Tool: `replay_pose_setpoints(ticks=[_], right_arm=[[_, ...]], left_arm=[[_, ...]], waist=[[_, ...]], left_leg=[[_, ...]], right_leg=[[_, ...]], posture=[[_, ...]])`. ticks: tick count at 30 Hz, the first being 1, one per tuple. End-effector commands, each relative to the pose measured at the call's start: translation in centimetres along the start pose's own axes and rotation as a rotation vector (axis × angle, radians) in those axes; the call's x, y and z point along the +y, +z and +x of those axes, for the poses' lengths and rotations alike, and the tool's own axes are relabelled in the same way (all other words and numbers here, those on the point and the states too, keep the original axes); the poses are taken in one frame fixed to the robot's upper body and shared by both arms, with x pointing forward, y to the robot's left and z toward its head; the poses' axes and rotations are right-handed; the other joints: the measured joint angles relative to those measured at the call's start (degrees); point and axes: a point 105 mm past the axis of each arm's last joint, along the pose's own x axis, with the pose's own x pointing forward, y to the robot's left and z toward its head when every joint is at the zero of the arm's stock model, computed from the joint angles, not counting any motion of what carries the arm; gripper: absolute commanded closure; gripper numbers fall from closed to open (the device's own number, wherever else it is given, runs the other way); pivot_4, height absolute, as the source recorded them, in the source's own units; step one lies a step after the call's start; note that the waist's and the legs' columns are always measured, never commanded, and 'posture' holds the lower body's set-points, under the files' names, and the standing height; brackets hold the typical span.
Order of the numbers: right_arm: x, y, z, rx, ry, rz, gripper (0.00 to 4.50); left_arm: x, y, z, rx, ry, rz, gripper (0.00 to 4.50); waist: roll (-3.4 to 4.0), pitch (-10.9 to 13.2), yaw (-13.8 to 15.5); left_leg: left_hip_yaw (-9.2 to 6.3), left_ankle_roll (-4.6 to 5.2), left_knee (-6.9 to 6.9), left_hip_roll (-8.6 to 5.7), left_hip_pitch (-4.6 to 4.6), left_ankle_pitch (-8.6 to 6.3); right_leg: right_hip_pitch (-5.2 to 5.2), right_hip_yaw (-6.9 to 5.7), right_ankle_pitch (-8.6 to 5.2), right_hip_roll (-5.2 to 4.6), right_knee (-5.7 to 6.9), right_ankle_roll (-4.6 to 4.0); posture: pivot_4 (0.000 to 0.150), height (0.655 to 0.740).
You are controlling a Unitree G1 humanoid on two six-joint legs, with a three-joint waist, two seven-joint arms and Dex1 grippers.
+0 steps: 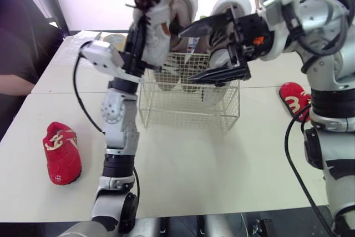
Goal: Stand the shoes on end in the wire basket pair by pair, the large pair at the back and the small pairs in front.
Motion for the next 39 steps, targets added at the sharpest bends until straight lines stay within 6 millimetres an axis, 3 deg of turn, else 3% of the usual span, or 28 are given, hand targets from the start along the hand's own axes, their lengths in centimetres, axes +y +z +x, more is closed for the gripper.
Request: replay_pose_setpoints(ticks=[1,14,21,27,36,39], right_arm=[[0.2,1.2,-0.4,-0.004,-0.021,-0.048,0.00],[0.8,1.4,-0.6,0.009,-0.035,-0.044,0.00],[0.8,1.6,-0.4,0.016,-0.036,-0.045,0.00],[0.8,1.5,-0.4,0.015,-0.037,-0.048,0.00],[0.6,1.4,-0.1,0.008,-0.037,-0.053,0.00],[0.6,1.5,0.0,0.004,-0.038,-0.055,0.00]], left_arm=[[-0.7,-0.3,-0.2,-0.049,-0.018,0.058,4.49],[-1.1,-5.3,-2.3,-0.002,-0.045,0.178,4.49],[-1.0,-7.3,-5.1,0.071,-0.046,0.205,4.49],[-0.3,-9.4,-7.9,0.209,0.014,0.111,4.49],[1.2,-9.1,-7.5,0.258,0.105,-0.012,4.49],[1.1,-8.6,-8.0,0.281,0.098,-0.040,3.54]], waist=[[0.00,0.00,-0.06],[0.07,-0.11,0.53],[0.28,-0.28,1.58],[0.95,-0.94,1.38],[1.31,-1.24,1.04],[1.31,-1.24,0.59]], left_leg=[[0.01,0.01,0.01,0.00,0.00,-0.01],[-0.04,0.05,0.13,0.00,0.08,-0.04],[-0.07,0.13,0.37,0.01,0.15,-0.10],[-0.06,0.25,0.40,0.04,0.17,-0.18],[-0.06,0.25,0.32,0.11,0.44,-0.18],[-0.06,0.25,0.31,0.12,0.44,-0.18]], right_leg=[[0.00,0.00,0.00,0.00,0.00,0.00],[0.19,-0.06,0.01,-0.04,-0.01,-0.01],[0.30,-0.11,0.04,-0.03,-0.02,-0.06],[0.42,-0.10,0.04,-0.03,-0.07,-0.06],[0.62,-0.09,0.03,0.05,-0.07,-0.07],[0.62,-0.08,0.03,0.06,-0.07,-0.07]], posture=[[0.150,0.7400],[0.150,0.7400],[0.150,0.7400],[0.150,0.7400],[0.150,0.7400],[0.150,0.7400]])
